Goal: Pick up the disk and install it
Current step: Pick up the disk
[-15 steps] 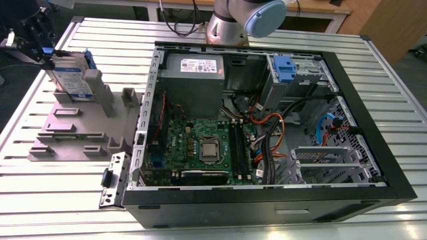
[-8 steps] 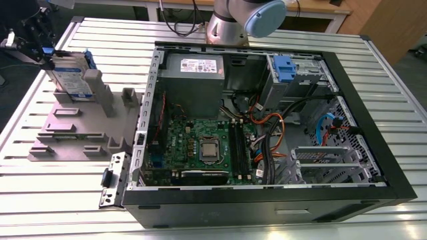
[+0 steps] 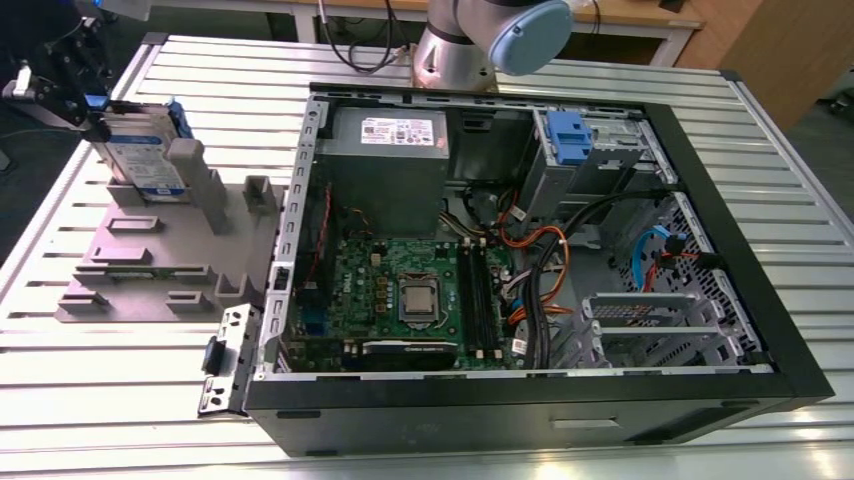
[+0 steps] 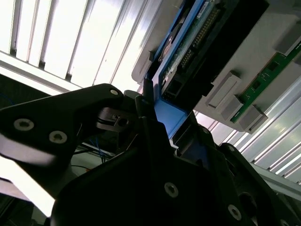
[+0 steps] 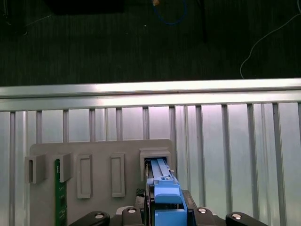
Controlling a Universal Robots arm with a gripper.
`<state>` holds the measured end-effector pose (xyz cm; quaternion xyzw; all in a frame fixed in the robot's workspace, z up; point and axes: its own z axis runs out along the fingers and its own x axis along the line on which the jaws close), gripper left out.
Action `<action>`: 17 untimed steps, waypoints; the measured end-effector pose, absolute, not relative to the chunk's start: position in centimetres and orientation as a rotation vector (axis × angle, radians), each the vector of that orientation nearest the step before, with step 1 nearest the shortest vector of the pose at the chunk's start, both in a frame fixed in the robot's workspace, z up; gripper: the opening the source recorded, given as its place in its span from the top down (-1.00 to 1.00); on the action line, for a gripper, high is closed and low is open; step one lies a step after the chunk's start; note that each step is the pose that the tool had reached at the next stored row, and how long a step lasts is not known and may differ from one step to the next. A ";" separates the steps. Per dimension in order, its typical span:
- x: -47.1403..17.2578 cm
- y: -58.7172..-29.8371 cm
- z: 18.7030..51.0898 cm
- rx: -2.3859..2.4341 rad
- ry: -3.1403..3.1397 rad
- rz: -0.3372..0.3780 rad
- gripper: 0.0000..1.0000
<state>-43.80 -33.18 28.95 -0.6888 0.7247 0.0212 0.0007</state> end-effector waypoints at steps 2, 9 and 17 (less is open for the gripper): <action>-43.8 -33.2 28.9 -2.162 2.277 0.067 0.19; -43.8 -33.2 29.0 -2.162 2.278 0.064 0.19; -43.8 -33.2 29.0 -2.165 2.281 0.058 0.19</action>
